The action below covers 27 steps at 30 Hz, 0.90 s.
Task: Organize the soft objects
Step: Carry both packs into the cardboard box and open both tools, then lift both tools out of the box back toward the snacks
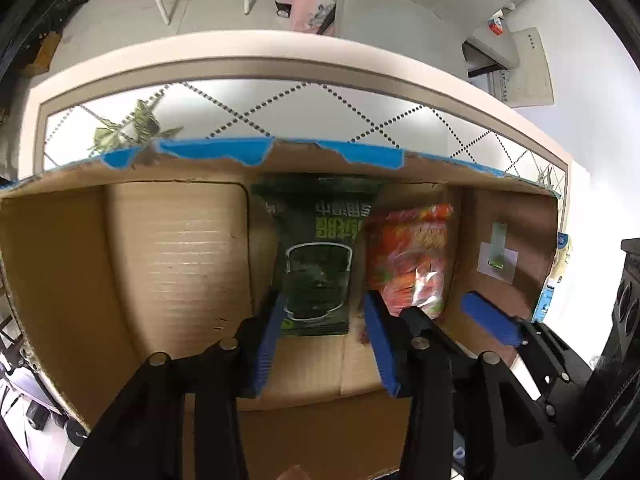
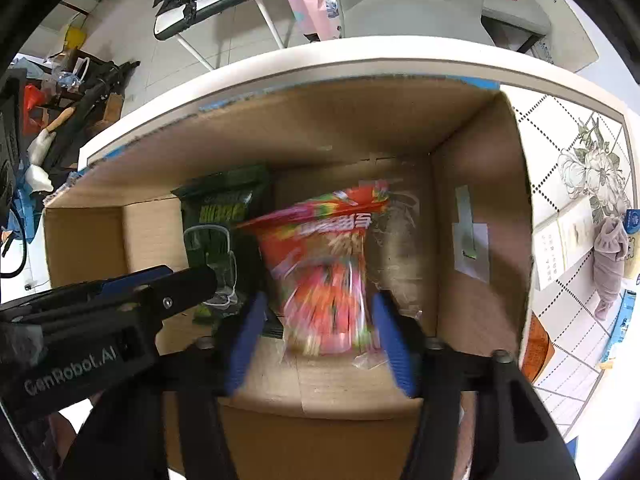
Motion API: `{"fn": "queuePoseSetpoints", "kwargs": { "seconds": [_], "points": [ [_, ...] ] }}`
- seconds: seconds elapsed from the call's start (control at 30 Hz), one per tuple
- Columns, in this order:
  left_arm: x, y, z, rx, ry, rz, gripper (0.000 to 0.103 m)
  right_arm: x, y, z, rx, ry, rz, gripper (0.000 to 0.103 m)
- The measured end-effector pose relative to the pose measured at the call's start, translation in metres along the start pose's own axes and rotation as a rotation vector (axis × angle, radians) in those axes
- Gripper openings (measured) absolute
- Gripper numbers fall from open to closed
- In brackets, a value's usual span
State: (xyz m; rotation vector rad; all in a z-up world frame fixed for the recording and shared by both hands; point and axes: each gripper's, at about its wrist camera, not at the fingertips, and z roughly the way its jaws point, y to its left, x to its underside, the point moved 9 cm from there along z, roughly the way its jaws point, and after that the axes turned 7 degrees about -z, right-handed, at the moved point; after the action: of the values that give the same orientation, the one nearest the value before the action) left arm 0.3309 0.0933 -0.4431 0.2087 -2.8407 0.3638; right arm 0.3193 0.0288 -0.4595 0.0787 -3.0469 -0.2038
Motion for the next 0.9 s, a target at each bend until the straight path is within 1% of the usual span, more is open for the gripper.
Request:
{"fn": "queuePoseSetpoints", "kwargs": {
  "seconds": [0.03,0.07,0.13,0.2,0.23,0.3,0.4,0.43,0.53,0.57,0.67,0.83,0.9],
  "points": [
    [0.002,0.002,-0.003,-0.002,-0.004,0.0,0.045,0.001,0.002,-0.003,0.002,0.0,-0.003,0.074],
    [0.004,0.004,-0.006,-0.008,-0.003,-0.001,0.049,0.003,0.004,-0.007,0.0,0.0,-0.008,0.074],
    [0.009,0.013,-0.014,-0.027,-0.027,-0.004,0.056,0.007,0.001,-0.011,0.013,0.009,-0.019,0.075],
    [0.015,0.02,-0.023,-0.053,-0.057,-0.006,0.067,0.013,0.003,-0.019,0.027,0.009,-0.033,0.078],
    [0.018,0.025,-0.028,-0.065,-0.071,-0.003,0.07,0.014,0.003,-0.022,0.039,0.006,-0.043,0.082],
    [0.028,0.029,-0.036,-0.088,-0.092,0.012,0.08,0.026,-0.002,-0.035,0.054,-0.005,-0.064,0.083],
    [0.045,0.039,-0.046,-0.116,-0.13,0.034,0.089,0.039,-0.004,-0.045,0.069,-0.006,-0.08,0.086],
    [0.051,0.041,-0.048,-0.122,-0.139,0.037,0.091,0.045,-0.004,-0.048,0.079,-0.011,-0.085,0.09],
    [0.066,0.045,-0.055,-0.135,-0.184,0.034,0.093,0.059,-0.003,-0.057,0.108,-0.034,-0.101,0.098],
    [0.069,0.046,-0.056,-0.136,-0.196,0.034,0.093,0.066,-0.003,-0.061,0.11,-0.042,-0.105,0.099],
    [0.084,0.047,-0.065,-0.133,-0.238,0.032,0.093,0.083,-0.001,-0.07,0.085,-0.049,-0.117,0.099],
    [0.11,0.04,-0.077,-0.121,-0.283,0.038,0.093,0.104,0.005,-0.091,0.095,-0.107,-0.14,0.099],
    [0.122,0.038,-0.085,-0.114,-0.316,0.04,0.093,0.112,0.007,-0.103,0.095,-0.131,-0.147,0.099]
  ]
}}
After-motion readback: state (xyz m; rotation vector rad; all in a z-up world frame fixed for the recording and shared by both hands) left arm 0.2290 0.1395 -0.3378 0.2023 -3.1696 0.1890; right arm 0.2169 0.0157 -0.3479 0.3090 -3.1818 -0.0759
